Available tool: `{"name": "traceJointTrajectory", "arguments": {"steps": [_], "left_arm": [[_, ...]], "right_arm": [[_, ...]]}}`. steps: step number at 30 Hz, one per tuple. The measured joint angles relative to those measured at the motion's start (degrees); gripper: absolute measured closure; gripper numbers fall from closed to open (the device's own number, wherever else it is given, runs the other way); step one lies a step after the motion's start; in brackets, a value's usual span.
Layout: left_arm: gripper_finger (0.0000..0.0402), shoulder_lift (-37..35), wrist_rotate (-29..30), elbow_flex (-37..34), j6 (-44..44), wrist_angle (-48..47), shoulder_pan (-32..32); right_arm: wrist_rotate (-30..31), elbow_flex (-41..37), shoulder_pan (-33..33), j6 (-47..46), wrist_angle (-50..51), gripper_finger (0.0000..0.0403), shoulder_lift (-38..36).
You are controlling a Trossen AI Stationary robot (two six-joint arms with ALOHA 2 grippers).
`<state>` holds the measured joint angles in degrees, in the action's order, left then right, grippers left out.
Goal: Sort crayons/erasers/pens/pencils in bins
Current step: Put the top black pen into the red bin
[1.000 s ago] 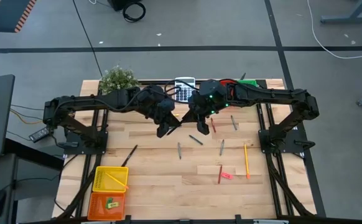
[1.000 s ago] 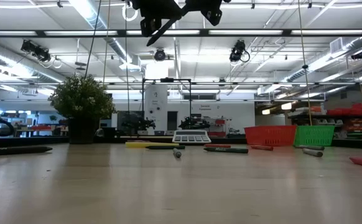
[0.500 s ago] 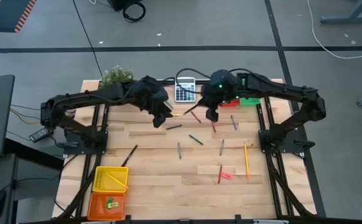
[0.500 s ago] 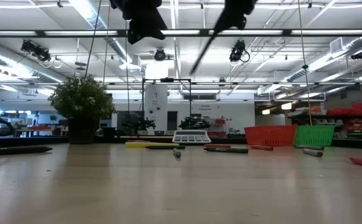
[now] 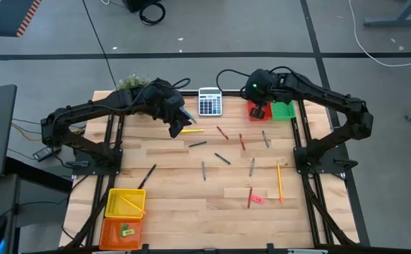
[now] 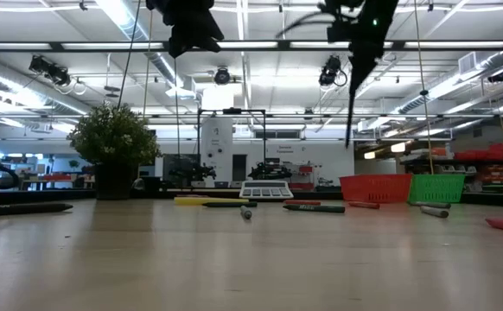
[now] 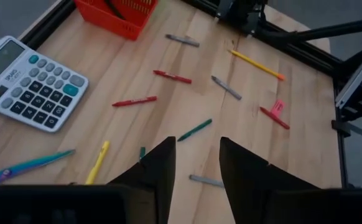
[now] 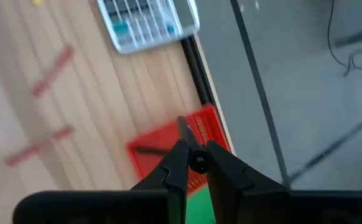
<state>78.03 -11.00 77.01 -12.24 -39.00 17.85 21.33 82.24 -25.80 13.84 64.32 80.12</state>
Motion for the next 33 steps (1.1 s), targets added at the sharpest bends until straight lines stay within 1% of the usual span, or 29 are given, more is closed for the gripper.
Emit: {"name": "traceJointTrajectory", "arguments": {"steps": [5,10,16,22,30,33], "left_arm": [[0.0270,0.0,0.0,0.0,-0.9,-0.3,-0.1],[0.0267,0.0,0.0,0.0,-2.3,-0.4,-0.1],[0.0275,0.0,0.0,0.0,-5.2,-0.3,-0.1],[0.0276,0.0,0.5,0.0,-10.7,-0.3,-0.1],[0.0277,0.1,1.6,0.0,-13.2,-0.2,-0.5],[0.0283,0.1,3.5,0.0,-14.7,0.0,-1.8]], "right_arm": [[1.1,-4.9,-5.4,5.9,-1.0,0.0353,0.0],[1.5,-9.1,-8.7,8.3,-5.2,0.0353,0.0],[1.4,-14.3,-9.1,10.4,-11.9,0.0352,0.0],[-0.3,-17.5,-9.5,8.8,-14.3,0.0352,0.0],[-1.8,-19.8,-11.0,8.7,-18.2,0.0352,0.0],[-2.9,-19.8,-11.3,8.3,-19.0,0.0352,0.0]]}}
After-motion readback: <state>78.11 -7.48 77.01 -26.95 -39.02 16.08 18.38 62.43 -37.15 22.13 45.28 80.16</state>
